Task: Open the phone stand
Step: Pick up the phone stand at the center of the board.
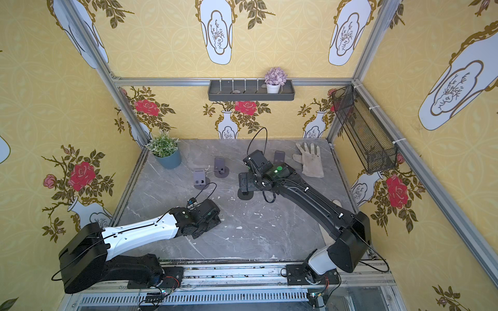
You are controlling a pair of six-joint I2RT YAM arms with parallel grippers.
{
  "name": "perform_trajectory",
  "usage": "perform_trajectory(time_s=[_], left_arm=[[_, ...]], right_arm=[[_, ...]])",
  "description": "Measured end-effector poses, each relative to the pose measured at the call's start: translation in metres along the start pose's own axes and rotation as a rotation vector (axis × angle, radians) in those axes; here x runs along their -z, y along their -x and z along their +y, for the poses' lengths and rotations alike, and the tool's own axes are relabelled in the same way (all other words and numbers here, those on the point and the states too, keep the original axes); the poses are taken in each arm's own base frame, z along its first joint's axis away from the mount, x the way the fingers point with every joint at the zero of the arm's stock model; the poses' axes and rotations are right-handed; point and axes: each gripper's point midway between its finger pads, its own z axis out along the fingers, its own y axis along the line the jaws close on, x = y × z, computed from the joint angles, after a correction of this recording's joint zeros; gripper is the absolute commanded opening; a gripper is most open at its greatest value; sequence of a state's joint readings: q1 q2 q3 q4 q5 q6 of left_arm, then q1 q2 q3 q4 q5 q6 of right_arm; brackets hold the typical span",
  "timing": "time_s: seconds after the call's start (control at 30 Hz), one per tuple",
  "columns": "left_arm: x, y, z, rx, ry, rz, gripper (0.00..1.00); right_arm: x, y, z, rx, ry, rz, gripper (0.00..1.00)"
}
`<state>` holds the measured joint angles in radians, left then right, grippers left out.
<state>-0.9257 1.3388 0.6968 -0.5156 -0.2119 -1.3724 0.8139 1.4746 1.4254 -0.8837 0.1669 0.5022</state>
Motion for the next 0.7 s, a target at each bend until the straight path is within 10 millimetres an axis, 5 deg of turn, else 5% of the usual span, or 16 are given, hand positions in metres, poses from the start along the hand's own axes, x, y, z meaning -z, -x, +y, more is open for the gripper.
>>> perform_trajectory(time_s=[0.7], left_arm=[[-0.023,-0.001,-0.003,-0.070,0.076,0.003,0.68]], right_arm=[[-0.005,0.000,-0.024,-0.049,-0.012,-0.003,0.98]])
